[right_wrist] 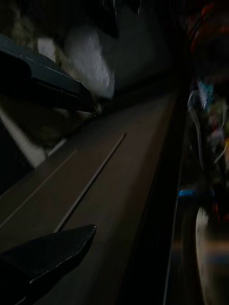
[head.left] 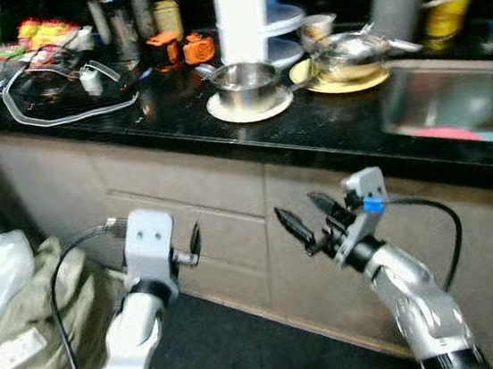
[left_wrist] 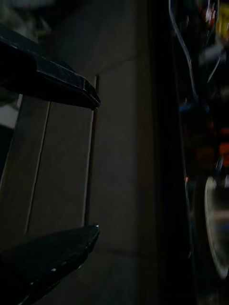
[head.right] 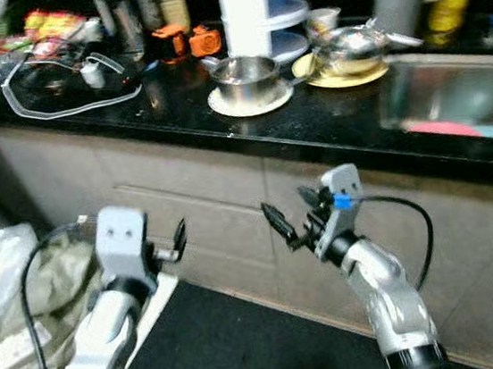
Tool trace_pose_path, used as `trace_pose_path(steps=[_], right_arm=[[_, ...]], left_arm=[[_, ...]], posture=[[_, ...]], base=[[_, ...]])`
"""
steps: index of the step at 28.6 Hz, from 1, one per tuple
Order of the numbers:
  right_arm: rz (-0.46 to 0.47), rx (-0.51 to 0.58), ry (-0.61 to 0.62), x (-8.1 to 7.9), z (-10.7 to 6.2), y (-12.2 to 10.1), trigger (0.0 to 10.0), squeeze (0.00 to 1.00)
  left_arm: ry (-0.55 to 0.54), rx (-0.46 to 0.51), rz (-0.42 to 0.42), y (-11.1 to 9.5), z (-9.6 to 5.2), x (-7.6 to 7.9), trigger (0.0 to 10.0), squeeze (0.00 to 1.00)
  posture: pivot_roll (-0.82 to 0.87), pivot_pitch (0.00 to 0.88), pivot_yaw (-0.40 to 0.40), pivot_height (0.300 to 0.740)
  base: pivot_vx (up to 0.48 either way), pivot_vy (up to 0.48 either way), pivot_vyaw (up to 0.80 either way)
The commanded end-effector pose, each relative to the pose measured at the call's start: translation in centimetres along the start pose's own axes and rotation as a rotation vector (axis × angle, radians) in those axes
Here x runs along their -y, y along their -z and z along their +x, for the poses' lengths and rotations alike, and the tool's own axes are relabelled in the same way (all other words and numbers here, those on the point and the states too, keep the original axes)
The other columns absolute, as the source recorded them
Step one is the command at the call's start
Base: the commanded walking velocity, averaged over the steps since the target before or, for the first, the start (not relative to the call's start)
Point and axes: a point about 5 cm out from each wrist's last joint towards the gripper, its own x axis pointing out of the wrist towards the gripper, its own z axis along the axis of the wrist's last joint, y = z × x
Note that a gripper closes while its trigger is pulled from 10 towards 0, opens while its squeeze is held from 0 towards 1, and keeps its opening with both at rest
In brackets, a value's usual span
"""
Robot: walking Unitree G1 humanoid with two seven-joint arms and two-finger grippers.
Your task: Kitchen organization
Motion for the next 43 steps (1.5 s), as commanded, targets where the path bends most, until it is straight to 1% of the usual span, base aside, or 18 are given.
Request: trace_pose_path(steps=[1, 5, 8, 11, 14, 15, 18, 20, 24, 37, 38, 43], right_arm=[[0.023, 0.008, -0.017, -0.7, 0.1, 0.3, 10.0, 0.00], [0.032, 0.017, -0.025, -0.9, 0.4, 0.2, 10.0, 0.00], [0.033, 0.037, -0.031, -1.0, 0.8, -0.3, 10.0, 0.00], [0.033, 0.044, -0.039, -1.1, 0.9, -0.5, 10.0, 0.00], [0.036, 0.069, -0.053, -1.3, 1.2, -1.1, 10.0, 0.00], [0.036, 0.095, -0.060, -1.4, 1.4, -1.7, 10.0, 0.00], [0.038, 0.115, -0.057, -1.5, 1.5, -2.0, 10.0, 0.00], [0.038, 0.115, -0.057, -1.5, 1.5, -2.0, 10.0, 0.00], [0.048, 0.155, -0.068, -1.6, 1.7, -2.9, 10.0, 0.00], [0.092, 0.212, -0.125, -2.4, 2.5, -4.3, 10.0, 0.00], [0.112, 0.238, -0.134, -2.5, 2.6, -4.9, 10.0, 0.00], [0.122, 0.272, -0.140, -2.5, 2.8, -5.9, 10.0, 0.00]], left_arm=[[-0.005, 0.002, 0.007, 0.0, 0.2, -0.3, 10.0, 0.00], [-0.004, 0.014, 0.004, -0.2, 0.4, -0.6, 10.0, 0.00], [0.001, 0.046, -0.002, -0.9, 0.8, -0.8, 10.0, 0.00], [0.002, 0.053, -0.002, -1.1, 0.9, -0.7, 10.0, 0.00], [0.013, 0.063, -0.006, -1.3, 1.1, -0.4, 10.0, 0.00], [0.027, 0.073, -0.010, -1.5, 1.4, -0.1, 10.0, 0.00], [0.035, 0.083, -0.010, -1.7, 1.6, 0.0, 10.0, 0.00], [0.035, 0.083, -0.010, -1.7, 1.6, 0.0, 10.0, 0.00], [0.040, 0.098, -0.001, -2.2, 1.9, -0.3, 10.0, 0.00], [0.035, 0.105, 0.005, -2.3, 1.9, -0.4, 10.0, 0.00], [0.036, 0.107, 0.004, -2.3, 1.9, -0.4, 10.0, 0.00], [0.040, 0.113, 0.003, -2.5, 2.0, -0.3, 10.0, 0.00]], posture=[[0.03, 0.000, -0.010, 0.740], [0.03, 0.000, -0.012, 0.740], [0.03, 0.000, -0.008, 0.740], [0.03, 0.000, -0.008, 0.740], [0.03, 0.000, -0.002, 0.740], [0.03, 0.000, 0.004, 0.740], [0.02, 0.000, 0.009, 0.740], [0.02, 0.000, 0.009, 0.740], [0.03, 0.000, 0.012, 0.740], [0.05, 0.000, 0.000, 0.740], [0.05, 0.000, 0.002, 0.740], [0.04, 0.000, 0.006, 0.740]], base=[[0.000, 0.000, 0.61], [0.000, 0.000, 0.00], [0.160, 0.000, 0.00], [0.240, 0.000, 0.00], [0.254, 0.000, 0.00], [0.266, 0.000, 0.00], [0.274, 0.000, 0.00], [0.277, 0.000, 0.00], [0.284, 0.000, 0.00], [0.291, 0.000, 0.00], [0.300, 0.000, 0.00], [0.303, 0.000, 0.00]])
